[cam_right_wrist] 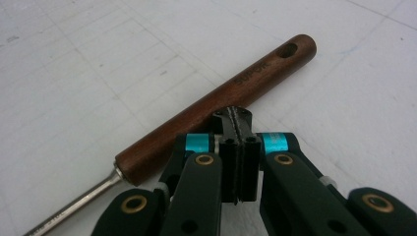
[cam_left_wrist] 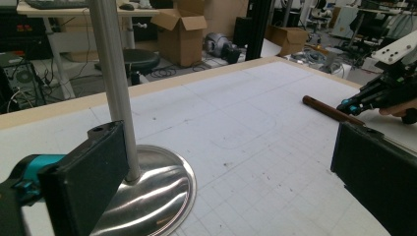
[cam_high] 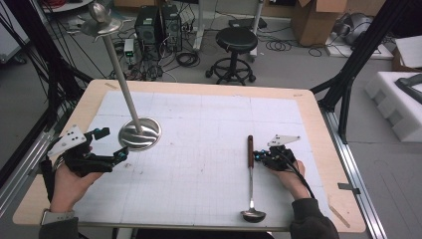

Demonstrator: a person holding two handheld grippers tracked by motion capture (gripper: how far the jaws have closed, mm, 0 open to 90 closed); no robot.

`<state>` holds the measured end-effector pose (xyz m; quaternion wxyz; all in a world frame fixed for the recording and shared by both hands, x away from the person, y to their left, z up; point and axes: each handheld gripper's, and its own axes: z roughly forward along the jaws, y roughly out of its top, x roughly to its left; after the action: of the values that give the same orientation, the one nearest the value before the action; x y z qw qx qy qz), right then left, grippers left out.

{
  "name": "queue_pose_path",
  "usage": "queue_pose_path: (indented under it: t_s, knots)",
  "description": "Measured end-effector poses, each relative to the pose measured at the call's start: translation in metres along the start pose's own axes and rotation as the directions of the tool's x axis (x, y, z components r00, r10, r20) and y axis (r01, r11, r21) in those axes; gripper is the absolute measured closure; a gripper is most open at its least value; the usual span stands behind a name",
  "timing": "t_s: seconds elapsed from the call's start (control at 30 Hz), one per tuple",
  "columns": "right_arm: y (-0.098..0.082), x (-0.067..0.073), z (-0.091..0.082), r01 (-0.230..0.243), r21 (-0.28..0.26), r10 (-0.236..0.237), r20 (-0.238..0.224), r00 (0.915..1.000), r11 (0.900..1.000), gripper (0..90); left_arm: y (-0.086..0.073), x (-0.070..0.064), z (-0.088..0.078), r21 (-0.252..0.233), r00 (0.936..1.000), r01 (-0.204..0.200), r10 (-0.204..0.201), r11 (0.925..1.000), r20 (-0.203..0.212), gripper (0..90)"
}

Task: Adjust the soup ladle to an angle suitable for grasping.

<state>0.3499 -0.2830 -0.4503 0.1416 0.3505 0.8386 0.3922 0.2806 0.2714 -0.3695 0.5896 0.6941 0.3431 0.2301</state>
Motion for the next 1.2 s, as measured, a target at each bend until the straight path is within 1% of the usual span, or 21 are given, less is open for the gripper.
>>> queue_pose_path:
  t_s: [0.03,0.07,0.1,0.13,0.17,0.33,0.37,0.4,0.43,0.5,0.57,0.63,0.67,0.7,0.8,0.87,0.97,1.03,1.07,1.17,1.2]
  knots:
    - [0.002,0.003,0.003,-0.001,-0.004,0.001,-0.024,0.9997,1.0,90.0,0.0,0.0,0.0,0.0,1.0,0.0,0.0,1.0,0.0,1.7]
    - [0.002,0.003,0.003,-0.001,-0.004,0.001,-0.024,0.9997,1.0,90.0,0.0,0.0,0.0,-0.001,1.0,-0.002,0.002,1.0,0.0,1.7]
    - [0.004,0.007,0.005,0.017,-0.001,-0.017,-0.028,0.9995,1.0,90.0,0.0,0.0,0.0,-0.001,1.0,-0.002,0.002,1.0,0.0,1.7]
    - [0.004,0.007,0.005,0.017,-0.001,-0.017,-0.028,0.9995,1.0,90.0,0.0,0.0,0.0,-0.002,1.0,-0.002,0.002,1.0,0.0,1.7]
    - [0.006,0.011,0.007,0.028,0.001,-0.028,-0.039,0.9989,1.0,90.0,0.0,0.0,0.0,-0.002,1.0,-0.002,0.002,1.0,0.0,1.8]
    - [0.009,0.018,0.011,0.048,0.003,-0.047,-0.058,0.9972,0.999,90.0,-0.001,0.001,0.0,0.0,1.0,0.002,-0.002,1.0,-0.002,1.7]
    - [0.011,0.021,0.013,0.054,0.005,-0.054,-0.073,0.9959,0.999,90.0,-0.001,0.001,0.0,-0.001,1.0,0.002,-0.002,1.0,-0.002,1.7]
    - [0.011,0.021,0.013,0.054,0.005,-0.054,-0.073,0.9959,0.999,90.0,-0.001,0.001,0.0,-0.001,1.0,0.002,-0.002,1.0,-0.002,1.7]
    - [0.011,0.022,0.014,0.053,0.003,-0.053,-0.094,0.9942,0.999,90.0,-0.001,0.001,0.0,-0.001,1.0,0.003,-0.003,1.0,-0.002,1.7]
    - [0.013,0.026,0.016,0.068,0.003,-0.067,-0.096,0.9931,0.998,90.0,-0.001,0.001,0.0,-0.002,1.0,0.002,-0.002,1.0,-0.002,1.8]
    - [0.015,0.029,0.02,0.072,-0.005,-0.072,-0.131,0.9888,0.997,90.0,-0.001,0.001,0.0,0.002,1.0,0.001,-0.001,1.0,0.0,1.8]
    - [0.016,0.031,0.021,0.074,-0.001,-0.074,-0.132,0.9885,0.997,90.0,-0.001,0.001,0.0,0.002,1.0,0.001,-0.001,1.0,-0.002,1.7]
    - [0.017,0.031,0.022,0.073,0.0,-0.072,-0.142,0.9873,0.997,90.0,-0.002,0.001,0.0,0.005,1.0,0.0,0.0,1.0,-0.002,1.7]
    - [0.02,0.032,0.026,0.067,0.0,-0.067,-0.165,0.984,0.998,90.0,-0.002,0.001,0.001,0.004,1.0,0.004,-0.004,1.0,-0.001,1.7]
    - [0.022,0.033,0.03,0.07,-0.004,-0.069,-0.18,0.9812,0.998,90.0,-0.002,0.001,0.001,0.006,1.0,0.004,-0.004,1.0,-0.001,1.7]
    - [0.026,0.036,0.033,0.074,0.007,-0.071,-0.189,0.9794,0.997,90.0,-0.002,0.001,0.001,0.006,1.0,0.001,-0.001,1.0,-0.001,1.7]
    - [0.033,0.042,0.039,0.099,0.019,-0.093,-0.208,0.9738,0.995,90.0,-0.002,0.002,-0.001,0.001,1.0,0.002,-0.002,1.0,-0.004,1.7]
    - [0.037,0.047,0.042,0.116,0.029,-0.106,-0.229,0.9675,0.993,90.0,-0.002,0.002,-0.001,-0.002,1.0,0.007,-0.007,1.0,-0.005,1.7]
    - [0.041,0.052,0.046,0.134,0.033,-0.123,-0.237,0.9637,0.99,90.0,-0.002,0.002,-0.001,-0.002,1.0,0.006,-0.006,1.0,-0.004,1.8]
    - [0.044,0.055,0.049,0.152,0.033,-0.139,-0.245,0.9595,0.988,90.0,-0.002,0.003,-0.002,-0.001,1.0,0.008,-0.008,1.0,-0.004,1.7]
    - [0.045,0.057,0.05,0.151,0.037,-0.137,-0.251,0.9582,0.988,90.0,-0.002,0.003,-0.002,-0.002,1.0,0.007,-0.007,1.0,-0.004,1.8]
